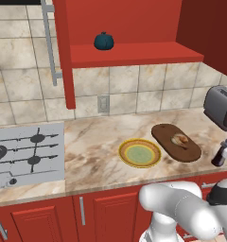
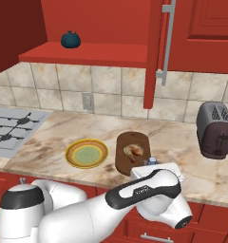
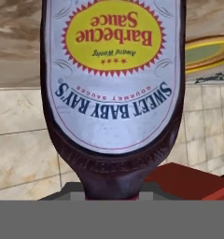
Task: Pick the chicken drumstick from the plate and place it on the cutting board. Then pick the condiment bottle from the cabinet and place it next to the cutting board.
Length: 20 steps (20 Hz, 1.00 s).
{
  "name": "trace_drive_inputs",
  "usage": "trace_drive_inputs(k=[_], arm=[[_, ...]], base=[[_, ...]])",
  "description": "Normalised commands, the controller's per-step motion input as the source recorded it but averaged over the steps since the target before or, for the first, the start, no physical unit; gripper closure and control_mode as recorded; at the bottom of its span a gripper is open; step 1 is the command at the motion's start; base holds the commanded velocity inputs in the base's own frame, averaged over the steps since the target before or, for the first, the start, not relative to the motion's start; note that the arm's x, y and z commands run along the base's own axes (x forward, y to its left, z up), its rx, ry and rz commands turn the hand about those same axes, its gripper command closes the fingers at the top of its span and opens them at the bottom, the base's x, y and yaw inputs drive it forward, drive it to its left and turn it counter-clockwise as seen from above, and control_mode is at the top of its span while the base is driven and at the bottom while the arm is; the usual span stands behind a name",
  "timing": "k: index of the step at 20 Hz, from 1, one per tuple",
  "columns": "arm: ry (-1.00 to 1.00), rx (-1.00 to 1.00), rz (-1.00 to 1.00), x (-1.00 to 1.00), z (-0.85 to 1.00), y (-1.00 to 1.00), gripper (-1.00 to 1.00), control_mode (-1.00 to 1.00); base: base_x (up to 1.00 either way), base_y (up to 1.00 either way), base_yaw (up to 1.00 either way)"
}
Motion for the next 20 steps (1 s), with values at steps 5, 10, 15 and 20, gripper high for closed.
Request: trace_drive_inputs(k=[5,10,15,20], arm=[[-0.03,0.0,0.0,0.03,0.0,0.0,1.0,-1.0],[-0.01,0.0,0.0,0.06,0.0,0.0,1.0,-1.0],[-0.02,0.0,0.0,0.08,-0.04,0.0,1.0,-1.0],[-0.05,0.0,0.0,0.03,-0.15,0.0,1.0,-1.0]], base=[[0.0,0.0,0.0],[0.0,0.0,0.0],[0.0,0.0,0.0],[0.0,0.0,0.0]])
